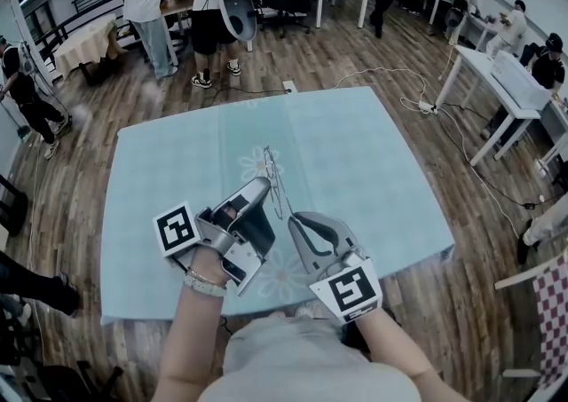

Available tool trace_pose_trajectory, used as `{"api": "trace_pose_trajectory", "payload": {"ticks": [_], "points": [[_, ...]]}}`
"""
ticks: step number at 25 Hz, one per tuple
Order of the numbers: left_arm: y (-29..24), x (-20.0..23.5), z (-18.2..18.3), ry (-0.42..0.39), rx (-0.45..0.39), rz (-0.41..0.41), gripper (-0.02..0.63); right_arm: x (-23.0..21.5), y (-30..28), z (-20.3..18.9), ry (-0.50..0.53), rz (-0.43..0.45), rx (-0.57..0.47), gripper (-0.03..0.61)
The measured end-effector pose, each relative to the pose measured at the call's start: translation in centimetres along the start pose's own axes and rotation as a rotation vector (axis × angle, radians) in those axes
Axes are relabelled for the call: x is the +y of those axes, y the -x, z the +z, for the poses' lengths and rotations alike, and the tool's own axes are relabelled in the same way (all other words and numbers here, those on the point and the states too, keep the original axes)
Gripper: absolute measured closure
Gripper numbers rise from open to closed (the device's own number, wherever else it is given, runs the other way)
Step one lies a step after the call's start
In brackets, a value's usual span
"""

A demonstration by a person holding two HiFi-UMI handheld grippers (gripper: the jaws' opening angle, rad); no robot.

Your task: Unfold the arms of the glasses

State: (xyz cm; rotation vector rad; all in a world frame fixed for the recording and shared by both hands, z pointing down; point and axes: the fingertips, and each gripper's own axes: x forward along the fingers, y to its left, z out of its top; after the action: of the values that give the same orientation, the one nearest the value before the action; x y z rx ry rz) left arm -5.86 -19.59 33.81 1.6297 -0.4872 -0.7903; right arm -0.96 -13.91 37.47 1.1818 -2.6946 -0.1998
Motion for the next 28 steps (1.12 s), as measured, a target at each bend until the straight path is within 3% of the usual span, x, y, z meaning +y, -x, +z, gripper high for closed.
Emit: {"api": "trace_pose_trajectory", "payload": {"ticks": [28], "points": [[0.5,0.6,-1.4,0.014,0.043,-0.010,0.603,-5.5,2.6,-0.3,-0.058,-0.153,-0.025,0.555]]}}
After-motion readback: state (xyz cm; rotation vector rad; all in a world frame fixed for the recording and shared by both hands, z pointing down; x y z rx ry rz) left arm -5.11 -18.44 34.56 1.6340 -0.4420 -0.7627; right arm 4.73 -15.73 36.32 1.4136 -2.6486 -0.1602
